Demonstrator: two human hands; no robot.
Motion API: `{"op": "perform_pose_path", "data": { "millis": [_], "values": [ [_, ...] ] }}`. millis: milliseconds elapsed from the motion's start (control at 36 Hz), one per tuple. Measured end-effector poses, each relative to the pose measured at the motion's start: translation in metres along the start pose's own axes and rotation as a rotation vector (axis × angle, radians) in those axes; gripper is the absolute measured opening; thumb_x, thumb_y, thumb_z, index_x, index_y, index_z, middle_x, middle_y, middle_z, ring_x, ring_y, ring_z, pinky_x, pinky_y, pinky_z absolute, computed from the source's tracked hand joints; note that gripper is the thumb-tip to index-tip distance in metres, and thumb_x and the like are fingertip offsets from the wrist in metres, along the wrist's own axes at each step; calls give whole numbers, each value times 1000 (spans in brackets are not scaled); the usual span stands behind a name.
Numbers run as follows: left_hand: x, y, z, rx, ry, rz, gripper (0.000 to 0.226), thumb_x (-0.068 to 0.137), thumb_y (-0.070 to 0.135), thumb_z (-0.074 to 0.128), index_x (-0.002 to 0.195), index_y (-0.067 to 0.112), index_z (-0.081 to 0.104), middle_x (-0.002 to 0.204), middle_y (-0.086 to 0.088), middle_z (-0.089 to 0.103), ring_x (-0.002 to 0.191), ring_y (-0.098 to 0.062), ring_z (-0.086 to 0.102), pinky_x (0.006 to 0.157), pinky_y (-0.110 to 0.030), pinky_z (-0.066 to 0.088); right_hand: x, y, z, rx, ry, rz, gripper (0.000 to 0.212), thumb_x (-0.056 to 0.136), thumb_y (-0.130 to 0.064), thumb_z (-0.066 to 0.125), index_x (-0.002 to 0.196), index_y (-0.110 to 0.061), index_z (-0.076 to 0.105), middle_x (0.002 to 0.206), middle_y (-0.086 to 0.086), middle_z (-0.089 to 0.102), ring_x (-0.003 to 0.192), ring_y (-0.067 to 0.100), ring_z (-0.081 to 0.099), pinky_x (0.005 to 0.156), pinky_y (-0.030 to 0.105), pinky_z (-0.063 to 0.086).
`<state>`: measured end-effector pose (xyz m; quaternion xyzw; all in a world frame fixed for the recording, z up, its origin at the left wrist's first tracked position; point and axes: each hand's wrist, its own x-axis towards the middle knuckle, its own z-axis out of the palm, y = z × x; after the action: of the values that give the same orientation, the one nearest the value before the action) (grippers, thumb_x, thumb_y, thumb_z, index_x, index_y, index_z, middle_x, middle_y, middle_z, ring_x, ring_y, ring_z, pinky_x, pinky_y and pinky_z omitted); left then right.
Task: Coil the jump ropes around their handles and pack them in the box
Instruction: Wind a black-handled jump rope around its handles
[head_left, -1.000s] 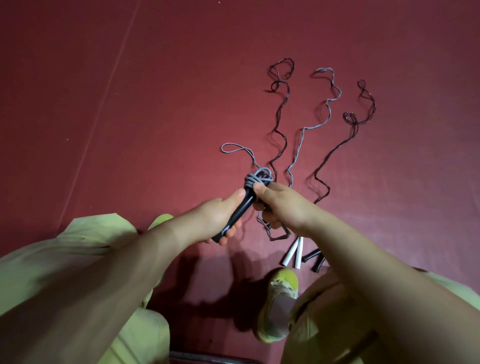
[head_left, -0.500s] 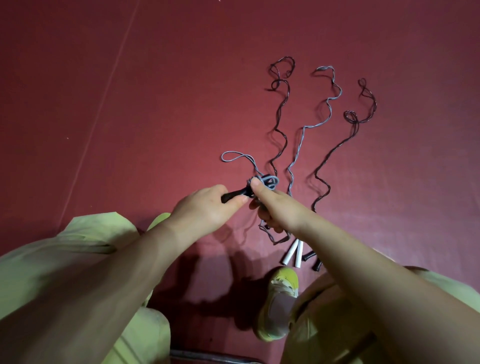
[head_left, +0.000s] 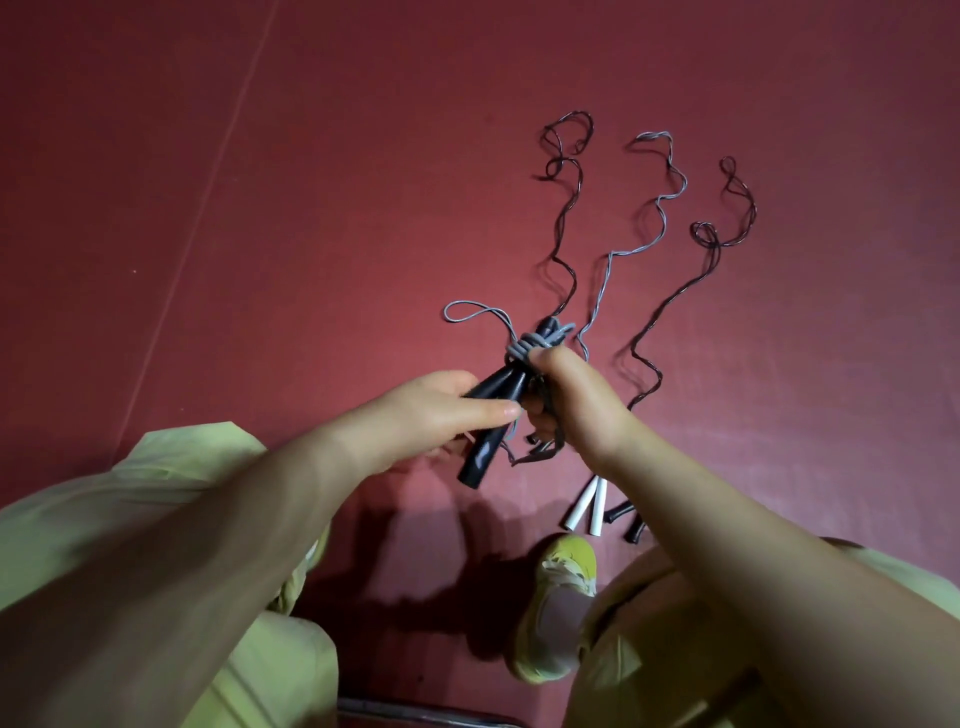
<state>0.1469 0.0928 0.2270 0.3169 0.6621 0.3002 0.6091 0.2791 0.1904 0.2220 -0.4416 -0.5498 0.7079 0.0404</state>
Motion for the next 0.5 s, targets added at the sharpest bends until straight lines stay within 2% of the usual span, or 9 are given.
{"op": "perform_pose_path", "data": {
  "millis": [56,111,167,222,306,361,417,500],
  "values": [
    [-6,4,-1,-243,-162,-56,29,78,48,67,75,20,69,75,-2,68,65,-18,60,54,-23,43,0,0,1,53,-36,-27,27,71,-40,40,73,-14,44,52,-2,38,48,13,28,51,31,20],
    [-9,5,-5,-394,-320,-93,54,80,67,48,82,20,75,89,-9,71,76,-23,67,61,-26,51,-1,-1,3,123,-64,-64,28,71,-40,40,76,-13,47,51,-1,37,48,16,30,50,30,22],
    [-6,2,-7,-551,-438,-80,81,74,79,31,94,13,75,96,-16,71,84,-30,68,74,-36,54,-3,-5,2,167,-82,-106,33,65,-45,47,77,-14,44,52,0,34,48,17,30,48,30,21],
    [-6,-2,-5,-707,-511,-71,94,66,83,31,100,6,73,100,-20,69,88,-34,68,80,-44,53,-4,-8,0,210,-48,-123,41,55,-49,52,78,-16,47,56,-1,32,45,13,31,44,25,22],
    [-7,-7,1,-833,-622,-84,101,67,84,27,107,2,71,96,-18,69,85,-33,69,81,-46,54,-2,-5,-4,236,-2,-151,48,51,-52,53,85,-19,48,62,-1,31,48,8,29,51,28,22],
    [-6,-9,1,-881,-702,-82,102,69,83,25,110,1,69,87,-13,68,77,-30,68,79,-45,54,-1,-3,-5,176,-16,-169,51,54,-56,51,88,-19,46,65,0,32,54,10,29,56,30,21],
    [-6,-11,-1,-907,-778,-77,96,71,83,26,108,4,67,79,-7,63,67,-24,62,69,-37,52,-2,-1,-5,108,-60,-186,47,59,-59,49,84,-18,45,63,-1,33,56,14,27,54,31,20],
    [-7,-11,-2,-900,-811,-109,82,74,80,29,98,10,64,71,-2,53,60,-18,51,52,-24,37,-2,-1,-5,71,-122,-206,36,72,-53,48,72,-18,43,58,-4,34,56,17,25,53,33,20]
  ]
}}
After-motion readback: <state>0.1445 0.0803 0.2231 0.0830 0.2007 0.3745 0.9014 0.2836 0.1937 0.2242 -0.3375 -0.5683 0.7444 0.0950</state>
